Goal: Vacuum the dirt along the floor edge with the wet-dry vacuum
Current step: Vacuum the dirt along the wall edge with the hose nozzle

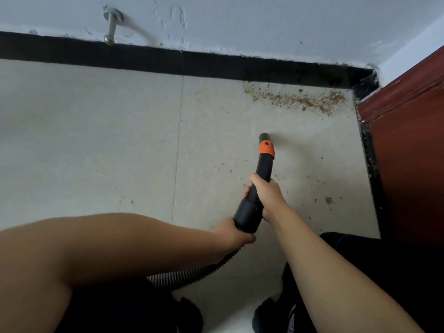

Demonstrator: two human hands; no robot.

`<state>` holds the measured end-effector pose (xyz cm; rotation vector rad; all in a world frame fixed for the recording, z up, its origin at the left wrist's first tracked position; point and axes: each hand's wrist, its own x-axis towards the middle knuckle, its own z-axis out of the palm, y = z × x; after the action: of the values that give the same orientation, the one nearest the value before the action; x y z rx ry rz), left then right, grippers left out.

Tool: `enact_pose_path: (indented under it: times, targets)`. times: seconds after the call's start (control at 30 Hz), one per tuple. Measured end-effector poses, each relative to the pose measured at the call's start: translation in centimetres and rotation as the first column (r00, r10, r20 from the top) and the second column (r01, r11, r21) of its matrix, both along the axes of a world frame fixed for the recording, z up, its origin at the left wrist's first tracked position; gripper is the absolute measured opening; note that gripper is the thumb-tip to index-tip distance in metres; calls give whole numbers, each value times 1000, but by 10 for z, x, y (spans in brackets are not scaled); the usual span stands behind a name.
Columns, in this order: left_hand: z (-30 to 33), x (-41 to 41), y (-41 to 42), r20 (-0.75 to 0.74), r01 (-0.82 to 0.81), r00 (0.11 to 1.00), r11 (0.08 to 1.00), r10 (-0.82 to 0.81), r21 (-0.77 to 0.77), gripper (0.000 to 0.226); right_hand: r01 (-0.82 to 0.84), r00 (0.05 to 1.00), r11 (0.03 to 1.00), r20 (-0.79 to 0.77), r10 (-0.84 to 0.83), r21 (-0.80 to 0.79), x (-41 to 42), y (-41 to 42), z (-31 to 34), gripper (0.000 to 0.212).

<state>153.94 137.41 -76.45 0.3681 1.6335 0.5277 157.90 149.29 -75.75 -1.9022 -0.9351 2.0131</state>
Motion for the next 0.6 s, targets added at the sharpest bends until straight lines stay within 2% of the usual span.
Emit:
enact_pose_path:
  times: [0.17,0.3,0.47,0.6]
  targets:
    - [-2,-2,70,-31,60,998,991,-57,116,21,124,992,992,33,-125,15,9,71,1,10]
    - [-2,1,119,-61,53,997,988,-45,143,23,144,988,990,49,-144,13,10,123,-1,12]
    - [-4,9,130,63,-145,988,983,139,109,19,-109,992,994,62,109,-16,-7,140,2,11]
    - [-8,5,117,55,-241,970,966,237,88,17,-237,971,971,26,237,-4,-27,127,-1,10]
